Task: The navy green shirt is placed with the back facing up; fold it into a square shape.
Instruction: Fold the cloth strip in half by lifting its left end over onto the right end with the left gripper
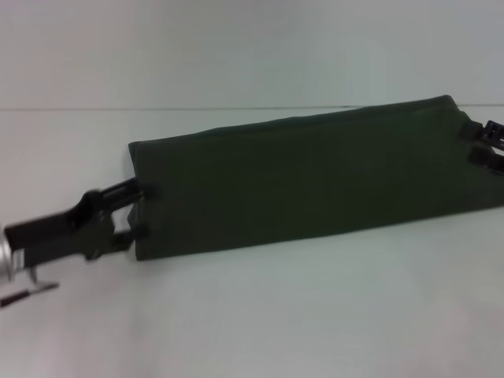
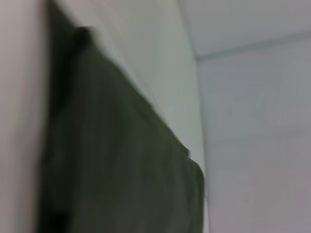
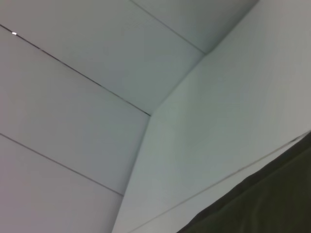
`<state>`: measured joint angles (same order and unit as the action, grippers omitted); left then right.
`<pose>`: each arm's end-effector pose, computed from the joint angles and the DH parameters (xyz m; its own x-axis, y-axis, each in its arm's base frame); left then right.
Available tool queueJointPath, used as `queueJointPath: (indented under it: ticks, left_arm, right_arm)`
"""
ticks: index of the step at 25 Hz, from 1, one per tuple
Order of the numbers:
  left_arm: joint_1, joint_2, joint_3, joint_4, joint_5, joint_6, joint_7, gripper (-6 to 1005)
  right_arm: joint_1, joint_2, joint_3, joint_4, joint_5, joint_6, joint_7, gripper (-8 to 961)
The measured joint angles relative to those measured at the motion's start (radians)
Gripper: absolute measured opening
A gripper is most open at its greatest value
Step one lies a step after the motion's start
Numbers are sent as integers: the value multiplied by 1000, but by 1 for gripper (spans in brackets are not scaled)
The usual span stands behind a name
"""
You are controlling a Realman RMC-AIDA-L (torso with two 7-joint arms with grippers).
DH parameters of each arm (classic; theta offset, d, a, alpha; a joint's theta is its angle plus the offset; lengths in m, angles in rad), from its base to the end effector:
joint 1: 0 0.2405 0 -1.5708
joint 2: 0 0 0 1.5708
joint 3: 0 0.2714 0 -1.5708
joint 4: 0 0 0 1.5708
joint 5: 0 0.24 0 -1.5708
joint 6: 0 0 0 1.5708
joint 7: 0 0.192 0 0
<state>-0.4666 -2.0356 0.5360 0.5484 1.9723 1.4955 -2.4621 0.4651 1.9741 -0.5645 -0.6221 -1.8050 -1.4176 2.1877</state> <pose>-0.3248 0.3726 -0.0235 -0.2699 0.8451 0.4614 0.8919 0.0389 0.4505 0.3264 0.4108 0.0413 0.0104 -0.6879 -0.7258 -0.9410 -0.2523 0.2256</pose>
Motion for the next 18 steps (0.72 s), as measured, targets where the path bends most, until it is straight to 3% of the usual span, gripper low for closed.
queueJointPath:
  ticks: [6,18]
  left_arm:
    - [41,-12,-17,-41,5,-79,-61,947]
    - [26,-21,-3,-81,50,-193,-135,947]
  right_arm:
    - [1,8,-1,15,3,-5,-37,867]
    - [-8,10,11,37,5,-4,-70,867]
